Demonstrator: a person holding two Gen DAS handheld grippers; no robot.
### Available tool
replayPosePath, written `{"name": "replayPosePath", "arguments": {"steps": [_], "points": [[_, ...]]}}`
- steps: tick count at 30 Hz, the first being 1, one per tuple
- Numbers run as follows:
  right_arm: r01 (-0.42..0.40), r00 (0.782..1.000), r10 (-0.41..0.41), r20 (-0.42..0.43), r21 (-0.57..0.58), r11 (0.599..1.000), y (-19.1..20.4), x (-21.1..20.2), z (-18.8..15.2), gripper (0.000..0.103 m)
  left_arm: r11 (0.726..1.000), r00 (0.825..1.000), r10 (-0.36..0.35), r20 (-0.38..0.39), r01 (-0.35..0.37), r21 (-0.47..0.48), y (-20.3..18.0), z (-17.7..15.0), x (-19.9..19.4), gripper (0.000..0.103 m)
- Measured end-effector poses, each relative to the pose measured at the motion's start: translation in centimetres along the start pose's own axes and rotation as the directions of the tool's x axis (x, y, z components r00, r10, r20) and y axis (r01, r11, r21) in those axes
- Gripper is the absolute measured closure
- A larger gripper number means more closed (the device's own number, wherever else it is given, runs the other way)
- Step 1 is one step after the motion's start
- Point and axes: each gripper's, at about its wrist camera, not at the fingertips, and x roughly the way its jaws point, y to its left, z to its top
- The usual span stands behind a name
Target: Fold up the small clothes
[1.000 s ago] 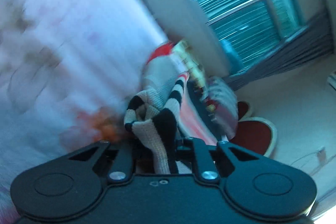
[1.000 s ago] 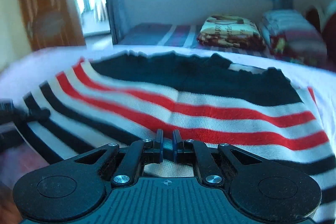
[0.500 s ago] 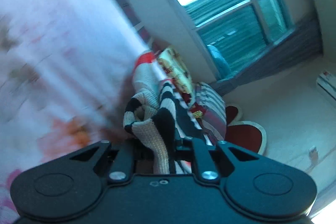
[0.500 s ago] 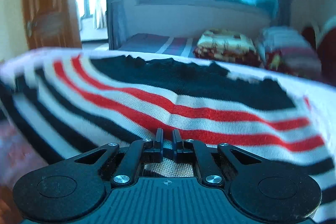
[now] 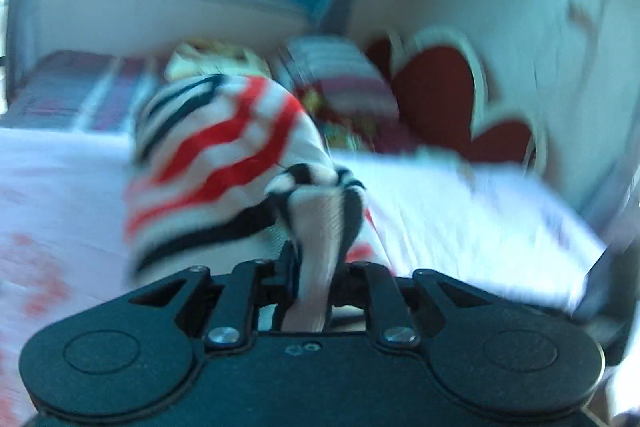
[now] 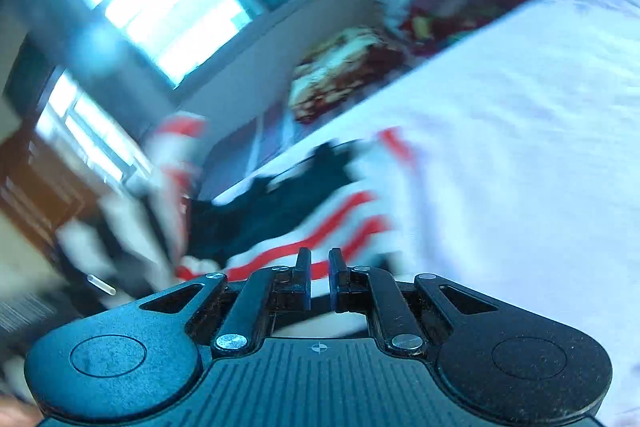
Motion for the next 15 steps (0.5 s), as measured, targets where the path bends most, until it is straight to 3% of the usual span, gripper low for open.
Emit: {"name": "replayPosePath", "arguments": {"steps": [1,2,3,4,5,8,10,12,15], "points": [[0.008,1.0,-0.008,0.007,0.029,1.0,-1.3,-1.0,0.7,0.073,1.0,0.998,-0.008,-0.066,0.01,0.025,-1.4,-0.9,2.2,0.08],[0.015,1.0,-0.017,0.026,0.058,0.998,-2.4,-2.1,1.3,0.038,0.999,0.99,-0.015,-0.139,0.02,0.039,-2.6,-2.0,4.3,0.077],[0.012,0.999,-0.017,0.052,0.087,0.996,-3.5,-3.1,1.8,0.031,0.998,0.985,-0.004,-0.173,0.016,0.068,-3.9,-2.9,5.6,0.072],[-0.006,0.998,-0.001,0.064,0.105,0.994,-4.2,-4.1,2.2,0.031,0.991,0.99,0.021,-0.136,-0.003,0.136,-5.6,-3.5,5.3,0.055],[-0.018,0.998,0.011,0.057,0.114,0.993,-4.8,-4.7,2.6,0.031,0.986,0.992,0.009,-0.122,0.012,0.169,-6.5,-3.6,4.3,0.048],[-0.088,0.996,0.084,0.032,0.133,0.987,-5.4,-5.8,3.4,0.032,0.993,0.996,-0.072,-0.046,0.076,0.086,-5.5,-3.1,-0.3,0.046],[-0.141,0.989,0.145,-0.013,0.148,0.979,-4.9,-5.1,3.2,0.032,0.999,0.999,-0.016,0.032,0.015,0.041,-3.4,-2.6,-3.0,0.043],[-0.181,0.977,0.197,-0.082,0.176,0.968,-4.1,-3.8,2.5,0.032,0.996,0.993,0.089,0.073,-0.088,-0.015,-0.2,-1.7,-4.5,0.044],[-0.192,0.959,0.233,-0.163,0.236,0.953,-3.1,-1.8,1.3,0.031,0.982,0.987,0.156,0.028,-0.152,-0.112,3.8,-0.8,-4.1,0.046]]}}
